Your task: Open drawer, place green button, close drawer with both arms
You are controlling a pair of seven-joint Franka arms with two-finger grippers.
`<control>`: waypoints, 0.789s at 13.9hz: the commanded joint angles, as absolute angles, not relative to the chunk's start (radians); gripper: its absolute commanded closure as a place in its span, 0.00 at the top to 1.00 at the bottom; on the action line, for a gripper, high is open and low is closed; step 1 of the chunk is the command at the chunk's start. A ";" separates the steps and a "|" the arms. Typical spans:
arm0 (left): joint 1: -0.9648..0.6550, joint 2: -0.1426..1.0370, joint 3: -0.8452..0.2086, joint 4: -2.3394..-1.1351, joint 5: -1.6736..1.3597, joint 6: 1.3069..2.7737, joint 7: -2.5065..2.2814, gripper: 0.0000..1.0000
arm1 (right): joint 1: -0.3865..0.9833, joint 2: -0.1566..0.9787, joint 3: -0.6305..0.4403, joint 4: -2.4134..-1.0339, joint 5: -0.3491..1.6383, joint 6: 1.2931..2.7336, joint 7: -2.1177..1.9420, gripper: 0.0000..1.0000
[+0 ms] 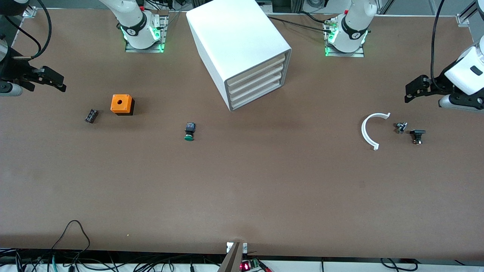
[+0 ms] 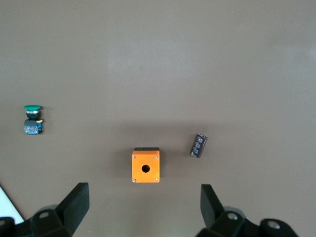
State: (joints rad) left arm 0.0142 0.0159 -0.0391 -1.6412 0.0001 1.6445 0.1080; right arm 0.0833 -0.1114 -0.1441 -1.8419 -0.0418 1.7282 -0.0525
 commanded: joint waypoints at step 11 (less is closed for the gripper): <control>0.032 0.419 -0.153 -1.724 -0.409 1.732 0.313 1.00 | 0.162 0.122 -0.137 -1.705 -0.038 1.775 -0.051 1.00</control>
